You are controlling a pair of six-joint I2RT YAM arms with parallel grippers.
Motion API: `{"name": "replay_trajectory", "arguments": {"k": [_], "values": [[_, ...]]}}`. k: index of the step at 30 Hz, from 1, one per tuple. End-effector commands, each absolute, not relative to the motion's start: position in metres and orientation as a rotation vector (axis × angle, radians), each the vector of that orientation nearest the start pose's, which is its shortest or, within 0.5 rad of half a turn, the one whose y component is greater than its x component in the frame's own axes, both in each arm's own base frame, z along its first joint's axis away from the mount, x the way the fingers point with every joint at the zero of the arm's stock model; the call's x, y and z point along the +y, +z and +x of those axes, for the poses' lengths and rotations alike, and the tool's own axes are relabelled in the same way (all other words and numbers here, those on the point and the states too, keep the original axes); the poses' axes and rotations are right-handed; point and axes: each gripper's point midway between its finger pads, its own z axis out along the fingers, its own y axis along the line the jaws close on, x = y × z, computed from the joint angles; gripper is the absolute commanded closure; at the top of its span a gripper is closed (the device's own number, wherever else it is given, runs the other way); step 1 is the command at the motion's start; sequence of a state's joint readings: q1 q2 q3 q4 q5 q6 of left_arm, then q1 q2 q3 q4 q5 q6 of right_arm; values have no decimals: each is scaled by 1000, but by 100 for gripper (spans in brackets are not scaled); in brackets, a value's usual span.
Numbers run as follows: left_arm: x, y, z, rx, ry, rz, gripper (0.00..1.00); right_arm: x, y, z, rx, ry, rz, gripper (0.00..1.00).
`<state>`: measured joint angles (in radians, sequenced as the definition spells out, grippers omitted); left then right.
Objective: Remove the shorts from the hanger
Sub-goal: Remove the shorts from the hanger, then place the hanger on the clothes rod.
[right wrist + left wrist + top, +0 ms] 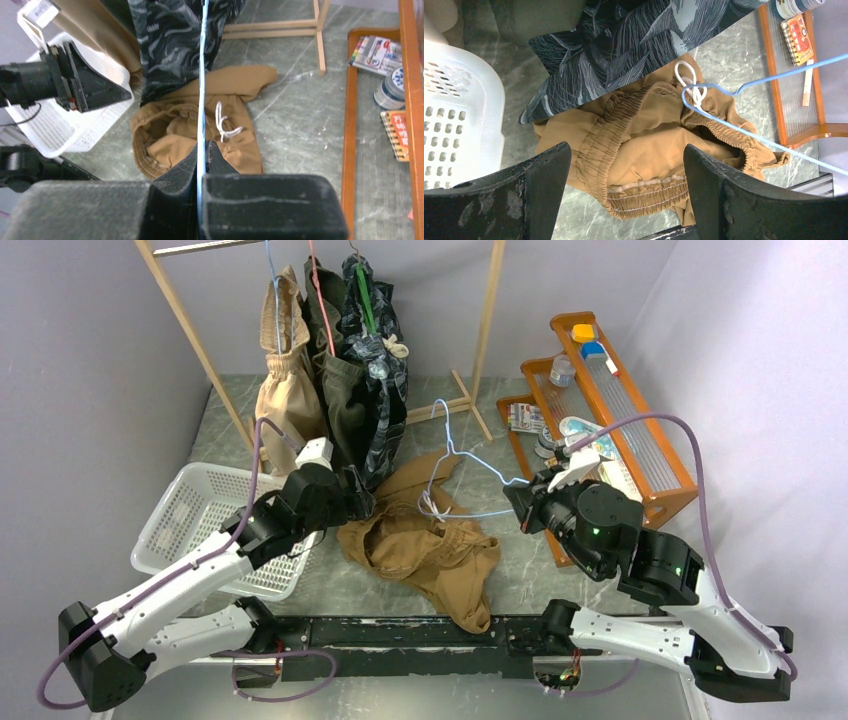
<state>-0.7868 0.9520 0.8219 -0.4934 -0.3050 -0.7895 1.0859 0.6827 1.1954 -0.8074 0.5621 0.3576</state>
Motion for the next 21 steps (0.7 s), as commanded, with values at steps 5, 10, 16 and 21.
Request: {"name": "replay_trajectory", "arguments": {"k": [5, 10, 16, 21], "values": [[-195, 199, 234, 2162, -583, -204, 13, 127, 411, 185, 1638, 474, -118, 100], [-195, 195, 235, 2166, -577, -206, 13, 118, 434, 194, 1543, 436, -56, 100], [-201, 192, 236, 2178, -590, -196, 14, 128, 451, 214, 1393, 380, -4, 100], [-203, 187, 234, 2197, -599, -185, 14, 144, 474, 226, 1271, 346, -14, 100]]}}
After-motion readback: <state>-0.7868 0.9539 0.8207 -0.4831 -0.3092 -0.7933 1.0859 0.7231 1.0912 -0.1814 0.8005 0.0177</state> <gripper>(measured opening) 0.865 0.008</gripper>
